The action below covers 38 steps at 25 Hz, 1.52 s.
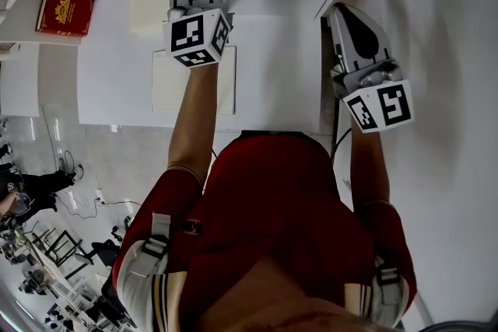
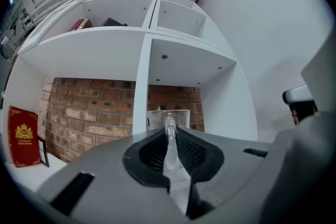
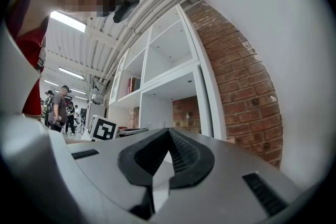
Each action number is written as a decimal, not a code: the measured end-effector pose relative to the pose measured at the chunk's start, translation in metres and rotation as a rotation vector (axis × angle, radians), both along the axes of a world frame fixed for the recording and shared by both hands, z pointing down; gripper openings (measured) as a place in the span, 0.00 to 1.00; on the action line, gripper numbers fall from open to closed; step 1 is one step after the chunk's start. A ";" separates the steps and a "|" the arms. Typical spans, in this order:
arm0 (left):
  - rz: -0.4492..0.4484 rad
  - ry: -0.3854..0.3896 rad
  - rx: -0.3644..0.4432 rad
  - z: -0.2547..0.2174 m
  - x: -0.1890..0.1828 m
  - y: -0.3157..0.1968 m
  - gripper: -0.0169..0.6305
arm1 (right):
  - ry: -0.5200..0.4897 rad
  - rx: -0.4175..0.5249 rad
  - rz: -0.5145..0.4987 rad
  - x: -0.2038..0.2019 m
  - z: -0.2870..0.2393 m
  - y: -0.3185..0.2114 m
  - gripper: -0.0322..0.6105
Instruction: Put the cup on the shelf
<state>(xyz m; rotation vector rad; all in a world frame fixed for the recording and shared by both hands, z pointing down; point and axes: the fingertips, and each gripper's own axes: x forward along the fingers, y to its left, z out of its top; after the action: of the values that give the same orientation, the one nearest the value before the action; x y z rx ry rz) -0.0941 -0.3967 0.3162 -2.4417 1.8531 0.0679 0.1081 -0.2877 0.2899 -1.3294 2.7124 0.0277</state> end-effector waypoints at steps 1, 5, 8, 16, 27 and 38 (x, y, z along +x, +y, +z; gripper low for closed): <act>0.001 -0.001 0.001 0.000 0.000 0.000 0.08 | 0.000 0.000 0.000 -0.001 0.000 0.000 0.05; 0.008 0.001 0.002 -0.001 -0.001 -0.001 0.08 | 0.002 -0.003 0.001 -0.006 -0.001 0.000 0.05; 0.029 0.007 0.002 0.001 0.002 0.001 0.10 | 0.002 -0.004 0.002 -0.008 0.001 0.002 0.05; 0.029 0.010 -0.007 0.006 0.001 0.007 0.16 | 0.005 -0.005 0.009 -0.012 0.001 0.007 0.05; 0.062 0.006 0.015 -0.007 -0.003 0.021 0.19 | 0.001 0.006 0.006 -0.024 -0.005 0.013 0.05; 0.140 -0.042 0.028 -0.020 0.009 0.066 0.20 | -0.012 0.042 0.011 -0.029 -0.016 0.029 0.05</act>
<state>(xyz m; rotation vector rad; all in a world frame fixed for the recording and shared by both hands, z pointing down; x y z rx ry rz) -0.0852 -0.3303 0.2962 -2.5300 1.6515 0.0493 0.0787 -0.2592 0.2741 -1.3282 2.6792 0.0772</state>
